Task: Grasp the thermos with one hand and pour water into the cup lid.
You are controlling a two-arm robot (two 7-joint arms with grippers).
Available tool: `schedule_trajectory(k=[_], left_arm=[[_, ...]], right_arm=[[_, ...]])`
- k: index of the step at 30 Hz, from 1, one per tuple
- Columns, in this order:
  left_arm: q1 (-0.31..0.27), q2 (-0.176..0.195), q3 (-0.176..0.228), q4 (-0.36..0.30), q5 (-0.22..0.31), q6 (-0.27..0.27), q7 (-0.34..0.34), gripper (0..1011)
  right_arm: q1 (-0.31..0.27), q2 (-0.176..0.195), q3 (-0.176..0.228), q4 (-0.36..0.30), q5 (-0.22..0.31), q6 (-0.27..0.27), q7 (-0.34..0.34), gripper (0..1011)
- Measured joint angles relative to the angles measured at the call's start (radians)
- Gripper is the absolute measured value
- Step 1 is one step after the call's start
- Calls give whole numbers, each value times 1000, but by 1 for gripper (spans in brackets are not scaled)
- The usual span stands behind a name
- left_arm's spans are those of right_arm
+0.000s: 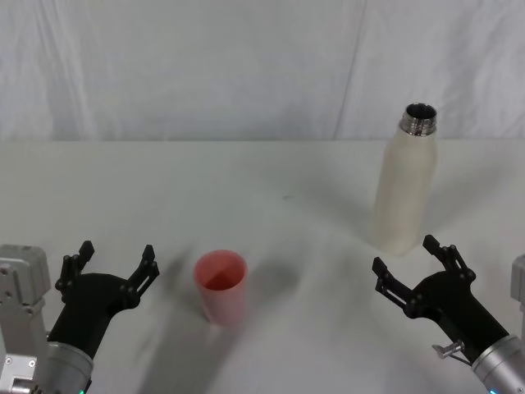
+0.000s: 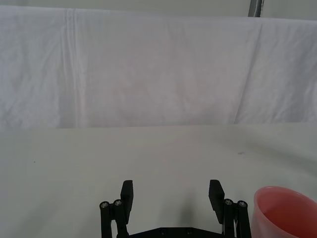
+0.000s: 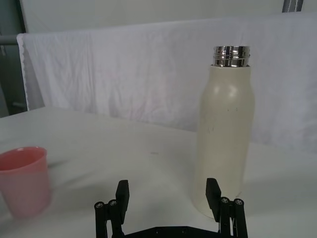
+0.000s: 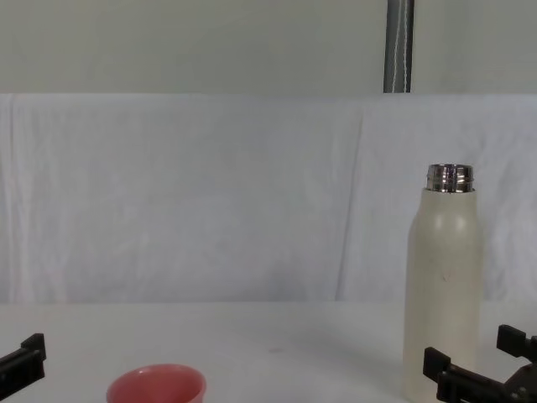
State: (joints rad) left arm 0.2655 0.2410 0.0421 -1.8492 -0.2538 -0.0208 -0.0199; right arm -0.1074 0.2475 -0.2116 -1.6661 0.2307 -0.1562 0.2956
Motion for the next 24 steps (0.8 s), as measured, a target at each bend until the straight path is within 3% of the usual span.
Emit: schedule_trajectory(k=[24], left_arm=[[0,0,0,0,0,0,0,1001]], right_arm=[[1,5,-11,10,21,-5,2,1001]])
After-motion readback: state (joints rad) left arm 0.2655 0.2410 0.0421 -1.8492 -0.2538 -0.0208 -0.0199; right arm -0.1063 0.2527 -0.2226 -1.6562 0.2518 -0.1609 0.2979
